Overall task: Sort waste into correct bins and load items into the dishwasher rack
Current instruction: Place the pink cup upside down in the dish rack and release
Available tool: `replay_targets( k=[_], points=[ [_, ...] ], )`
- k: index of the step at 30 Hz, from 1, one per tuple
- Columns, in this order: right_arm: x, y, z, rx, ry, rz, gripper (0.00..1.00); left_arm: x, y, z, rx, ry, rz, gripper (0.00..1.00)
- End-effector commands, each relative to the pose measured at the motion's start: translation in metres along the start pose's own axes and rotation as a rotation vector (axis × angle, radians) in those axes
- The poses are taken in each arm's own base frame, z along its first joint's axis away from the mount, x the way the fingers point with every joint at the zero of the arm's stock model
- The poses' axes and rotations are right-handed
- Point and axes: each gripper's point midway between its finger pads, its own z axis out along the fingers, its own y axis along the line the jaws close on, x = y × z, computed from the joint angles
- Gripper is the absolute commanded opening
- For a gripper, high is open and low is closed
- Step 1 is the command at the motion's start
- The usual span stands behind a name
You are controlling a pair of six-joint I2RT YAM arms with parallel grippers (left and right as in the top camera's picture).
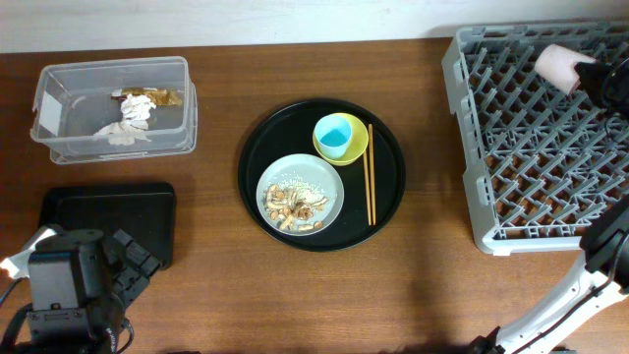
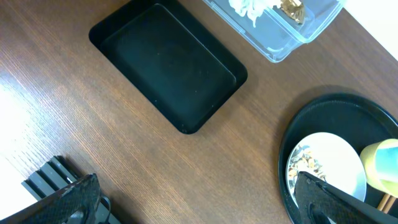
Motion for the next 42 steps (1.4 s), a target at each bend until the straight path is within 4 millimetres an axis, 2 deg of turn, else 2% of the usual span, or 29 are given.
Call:
replay_targets(
  k=[1, 5, 10, 12, 18, 23, 28, 31, 34, 39, 42],
  points=[
    [-0.005, -0.014, -0.016, 0.028, -0.032, 0.132, 0.04, -0.001, 0.000, 0.000, 0.001, -0.003, -0.015, 0.99],
    [-0.006, -0.016, -0.023, 0.028, -0.039, 0.120, 0.04, -0.001, 0.000, 0.000, 0.001, -0.003, -0.015, 0.99],
    [-0.002, -0.018, -0.013, 0.021, -0.022, 0.117, 0.04, -0.001, 0.000, 0.000, 0.001, -0.003, -0.016, 0.99],
    [0.002, -0.027, -0.007, 0.023, -0.013, 0.133, 0.04, -0.001, 0.000, 0.000, 0.001, -0.003, -0.016, 0.99],
    [0.024, -0.070, 0.006, 0.018, 0.020, 0.226, 0.04, -0.001, 0.000, 0.000, 0.001, -0.003, -0.016, 0.99],
    [0.024, -0.077, 0.003, 0.028, 0.012, 0.238, 0.05, -0.001, 0.000, 0.000, 0.001, -0.003, -0.016, 0.99],
    [0.015, -0.071, -0.014, 0.038, -0.018, 0.227, 0.13, -0.001, 0.000, 0.000, 0.001, -0.003, -0.015, 0.99],
    [0.004, -0.064, -0.031, 0.102, -0.065, 0.243, 0.15, -0.001, 0.000, 0.000, 0.001, -0.003, -0.016, 0.99],
    [-0.008, -0.045, -0.049, 0.138, -0.102, 0.209, 0.16, -0.001, 0.000, 0.000, 0.001, -0.003, -0.016, 0.99],
    [-0.013, -0.034, -0.086, 0.401, -0.182, 0.197, 0.19, -0.001, 0.000, 0.000, 0.001, -0.003, -0.016, 0.99],
    [-0.012, -0.024, -0.110, 0.598, -0.212, 0.157, 0.25, -0.001, 0.000, 0.000, 0.001, -0.003, -0.016, 0.99]
  ],
)
